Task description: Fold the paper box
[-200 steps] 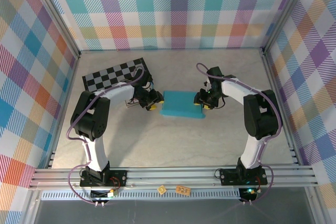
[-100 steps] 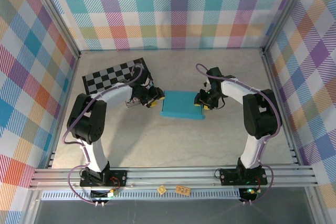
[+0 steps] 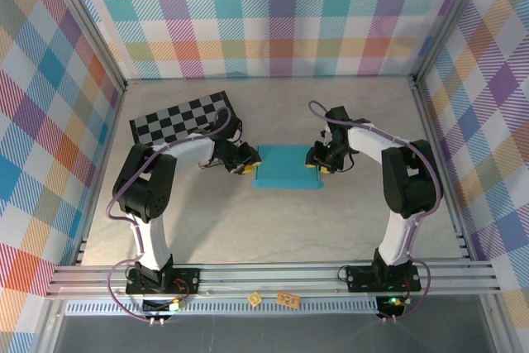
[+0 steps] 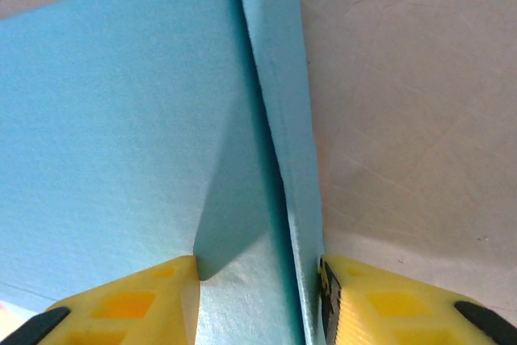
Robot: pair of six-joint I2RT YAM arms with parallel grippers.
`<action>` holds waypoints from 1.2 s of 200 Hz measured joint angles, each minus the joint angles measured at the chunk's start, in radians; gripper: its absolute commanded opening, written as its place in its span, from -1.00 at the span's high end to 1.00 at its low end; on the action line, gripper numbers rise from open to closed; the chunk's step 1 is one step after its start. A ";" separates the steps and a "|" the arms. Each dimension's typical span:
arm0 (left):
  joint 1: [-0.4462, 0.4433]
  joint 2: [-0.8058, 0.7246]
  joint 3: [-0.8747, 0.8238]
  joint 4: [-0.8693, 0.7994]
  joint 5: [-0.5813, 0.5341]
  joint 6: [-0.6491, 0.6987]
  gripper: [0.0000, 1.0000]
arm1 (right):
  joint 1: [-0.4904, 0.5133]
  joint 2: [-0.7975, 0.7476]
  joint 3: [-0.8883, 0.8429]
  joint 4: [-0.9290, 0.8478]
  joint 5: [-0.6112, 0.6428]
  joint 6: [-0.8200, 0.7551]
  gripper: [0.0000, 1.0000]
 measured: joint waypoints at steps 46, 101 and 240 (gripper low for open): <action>-0.002 0.000 -0.017 0.020 0.010 0.013 0.46 | -0.015 0.018 0.014 -0.018 -0.039 -0.016 0.12; -0.002 -0.008 -0.018 0.006 0.010 0.021 0.07 | -0.034 0.020 0.014 -0.038 -0.061 -0.041 -0.06; -0.002 -0.037 -0.090 0.043 0.074 0.041 0.43 | -0.107 -0.026 -0.030 -0.040 -0.191 -0.126 -0.24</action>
